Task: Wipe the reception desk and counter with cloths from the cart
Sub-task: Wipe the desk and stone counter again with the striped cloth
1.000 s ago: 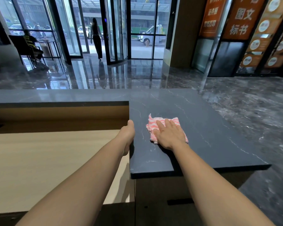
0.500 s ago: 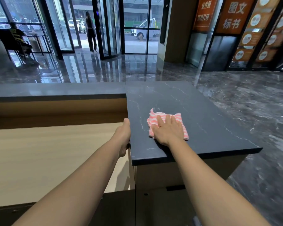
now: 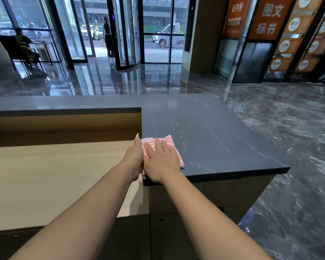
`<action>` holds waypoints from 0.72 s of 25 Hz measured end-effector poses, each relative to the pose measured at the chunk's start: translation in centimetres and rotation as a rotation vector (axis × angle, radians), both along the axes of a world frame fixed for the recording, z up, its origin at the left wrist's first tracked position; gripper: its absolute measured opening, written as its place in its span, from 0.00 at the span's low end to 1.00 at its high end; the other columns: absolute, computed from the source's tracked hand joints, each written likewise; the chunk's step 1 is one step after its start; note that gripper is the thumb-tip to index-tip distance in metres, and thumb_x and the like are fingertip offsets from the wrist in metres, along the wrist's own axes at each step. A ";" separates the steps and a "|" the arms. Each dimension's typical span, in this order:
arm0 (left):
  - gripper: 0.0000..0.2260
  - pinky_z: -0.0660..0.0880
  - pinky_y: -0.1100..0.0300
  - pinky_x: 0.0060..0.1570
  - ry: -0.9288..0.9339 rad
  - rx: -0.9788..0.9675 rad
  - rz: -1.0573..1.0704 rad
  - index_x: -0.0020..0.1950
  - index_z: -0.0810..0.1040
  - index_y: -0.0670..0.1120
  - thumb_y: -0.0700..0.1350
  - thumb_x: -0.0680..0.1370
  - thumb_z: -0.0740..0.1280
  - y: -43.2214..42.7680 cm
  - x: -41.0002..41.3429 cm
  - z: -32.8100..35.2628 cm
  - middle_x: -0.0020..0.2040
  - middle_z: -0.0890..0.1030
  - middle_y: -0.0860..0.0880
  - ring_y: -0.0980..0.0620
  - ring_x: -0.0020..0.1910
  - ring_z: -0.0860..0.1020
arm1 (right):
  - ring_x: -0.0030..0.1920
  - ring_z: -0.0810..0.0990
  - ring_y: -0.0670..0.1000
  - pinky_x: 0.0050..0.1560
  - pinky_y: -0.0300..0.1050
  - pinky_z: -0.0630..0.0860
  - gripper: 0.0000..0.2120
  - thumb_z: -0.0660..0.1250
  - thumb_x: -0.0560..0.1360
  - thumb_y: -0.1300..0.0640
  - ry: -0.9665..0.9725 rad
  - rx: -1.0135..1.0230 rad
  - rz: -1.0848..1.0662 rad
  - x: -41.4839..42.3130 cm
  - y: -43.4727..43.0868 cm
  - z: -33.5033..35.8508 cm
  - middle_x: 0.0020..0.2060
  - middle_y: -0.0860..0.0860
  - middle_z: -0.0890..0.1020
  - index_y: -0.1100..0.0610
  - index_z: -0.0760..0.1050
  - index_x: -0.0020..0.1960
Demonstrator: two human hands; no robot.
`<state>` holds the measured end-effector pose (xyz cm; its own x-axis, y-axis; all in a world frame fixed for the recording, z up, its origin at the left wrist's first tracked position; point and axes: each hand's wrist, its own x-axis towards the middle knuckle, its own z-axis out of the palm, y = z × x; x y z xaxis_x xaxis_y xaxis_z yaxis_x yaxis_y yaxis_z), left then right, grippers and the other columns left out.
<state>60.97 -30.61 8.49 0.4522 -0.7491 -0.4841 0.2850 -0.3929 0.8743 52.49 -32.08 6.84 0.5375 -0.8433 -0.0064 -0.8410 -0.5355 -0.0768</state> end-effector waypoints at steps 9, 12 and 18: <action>0.23 0.75 0.58 0.37 -0.080 0.004 0.034 0.48 0.74 0.46 0.59 0.82 0.46 3.2 -3.1 0.5 0.49 0.81 0.45 0.47 0.45 0.80 | 0.79 0.45 0.54 0.76 0.52 0.45 0.26 0.43 0.82 0.44 0.023 0.065 -0.228 -13.3 -3.7 0.5 0.79 0.53 0.47 0.46 0.46 0.79; 0.23 0.75 0.54 0.48 -0.077 -0.005 0.057 0.44 0.72 0.46 0.59 0.82 0.45 4.6 -3.6 0.5 0.50 0.80 0.41 0.47 0.46 0.79 | 0.78 0.46 0.55 0.76 0.53 0.47 0.26 0.43 0.82 0.44 0.011 0.076 -0.285 -14.7 -4.0 0.6 0.79 0.54 0.48 0.47 0.47 0.79; 0.23 0.69 0.57 0.46 -0.020 0.002 0.145 0.43 0.70 0.46 0.62 0.81 0.48 6.9 -3.6 0.3 0.37 0.75 0.47 0.50 0.41 0.74 | 0.78 0.43 0.57 0.75 0.55 0.45 0.26 0.42 0.82 0.45 -0.053 0.057 -0.324 -10.2 -0.3 0.3 0.79 0.56 0.47 0.48 0.46 0.79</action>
